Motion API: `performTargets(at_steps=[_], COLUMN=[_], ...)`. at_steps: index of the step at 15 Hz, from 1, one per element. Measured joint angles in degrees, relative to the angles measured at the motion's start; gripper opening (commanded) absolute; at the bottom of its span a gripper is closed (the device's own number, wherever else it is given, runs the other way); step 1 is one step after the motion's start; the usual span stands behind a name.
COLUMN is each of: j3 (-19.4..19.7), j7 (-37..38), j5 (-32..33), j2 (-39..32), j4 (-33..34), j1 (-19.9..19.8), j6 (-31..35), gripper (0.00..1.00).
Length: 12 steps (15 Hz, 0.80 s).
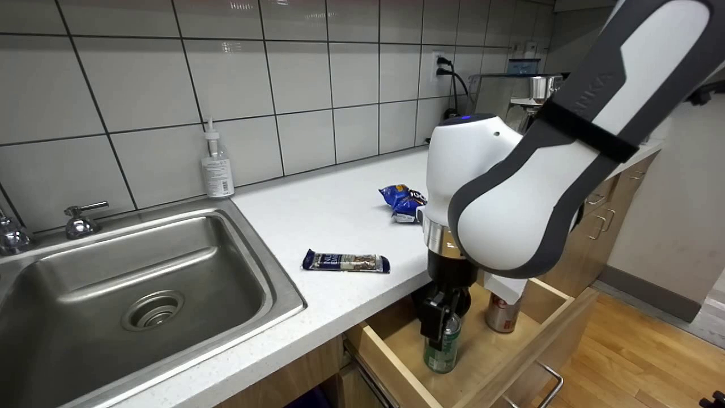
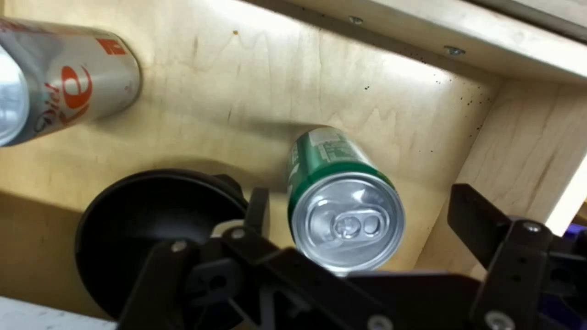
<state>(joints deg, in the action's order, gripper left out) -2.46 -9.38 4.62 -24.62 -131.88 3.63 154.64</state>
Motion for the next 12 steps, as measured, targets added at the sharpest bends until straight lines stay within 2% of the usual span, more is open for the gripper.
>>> performTargets(at_steps=[6, 12], j3=[0.0, 0.3], j7=[0.0, -1.0], j5=[-1.1, -2.8], j2=[6.7, 11.6], j4=[-2.4, -6.0], j1=[-1.3, -2.9], j6=[-8.3, -11.6], gripper=[1.00, 1.00])
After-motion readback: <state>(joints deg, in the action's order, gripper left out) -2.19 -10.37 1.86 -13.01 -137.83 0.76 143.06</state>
